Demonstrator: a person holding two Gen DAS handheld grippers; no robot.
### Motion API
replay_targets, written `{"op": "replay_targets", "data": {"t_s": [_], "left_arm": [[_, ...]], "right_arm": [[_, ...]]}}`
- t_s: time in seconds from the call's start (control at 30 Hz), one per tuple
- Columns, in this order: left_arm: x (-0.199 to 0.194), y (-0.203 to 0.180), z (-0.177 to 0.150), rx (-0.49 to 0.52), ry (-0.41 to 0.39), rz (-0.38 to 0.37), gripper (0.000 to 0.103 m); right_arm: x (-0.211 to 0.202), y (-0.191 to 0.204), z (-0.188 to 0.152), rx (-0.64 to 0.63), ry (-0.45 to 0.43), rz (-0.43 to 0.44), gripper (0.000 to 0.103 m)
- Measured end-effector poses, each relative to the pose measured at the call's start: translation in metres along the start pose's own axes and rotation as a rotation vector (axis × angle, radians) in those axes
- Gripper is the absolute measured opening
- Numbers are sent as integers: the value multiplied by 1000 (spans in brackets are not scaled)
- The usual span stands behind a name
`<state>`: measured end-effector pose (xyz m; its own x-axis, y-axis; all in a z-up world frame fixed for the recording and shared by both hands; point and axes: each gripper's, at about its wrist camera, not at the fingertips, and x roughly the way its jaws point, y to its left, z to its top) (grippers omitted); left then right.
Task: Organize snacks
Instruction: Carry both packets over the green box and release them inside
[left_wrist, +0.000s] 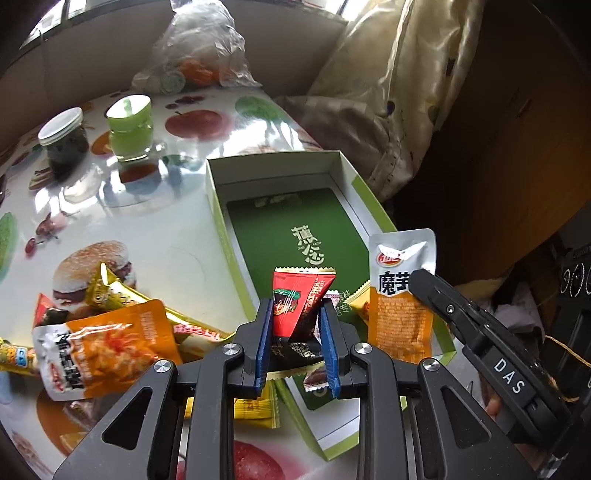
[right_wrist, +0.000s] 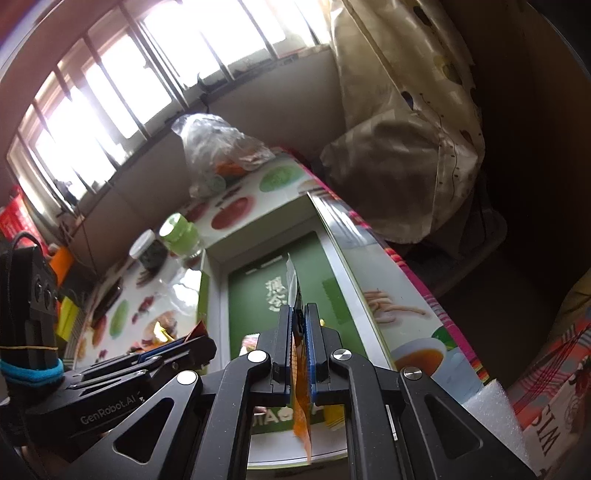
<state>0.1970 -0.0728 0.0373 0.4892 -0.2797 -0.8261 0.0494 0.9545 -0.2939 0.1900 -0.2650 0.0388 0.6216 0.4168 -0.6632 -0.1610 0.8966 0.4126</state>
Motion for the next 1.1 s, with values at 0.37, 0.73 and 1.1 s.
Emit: {"op": "replay_targets", "data": {"t_s": [0.37,0.73,1.1], "left_arm": [[10,-10,6,36,2,36,27],[21,-13,6,46,26,57,33],[16,-14,4,50,23,45,40]], "right_arm": [[11,0,-6,-24,22,-21,7],[12,1,-8,-28,31,-20,11],[6,5,-12,-33,26,-37,18]]}}
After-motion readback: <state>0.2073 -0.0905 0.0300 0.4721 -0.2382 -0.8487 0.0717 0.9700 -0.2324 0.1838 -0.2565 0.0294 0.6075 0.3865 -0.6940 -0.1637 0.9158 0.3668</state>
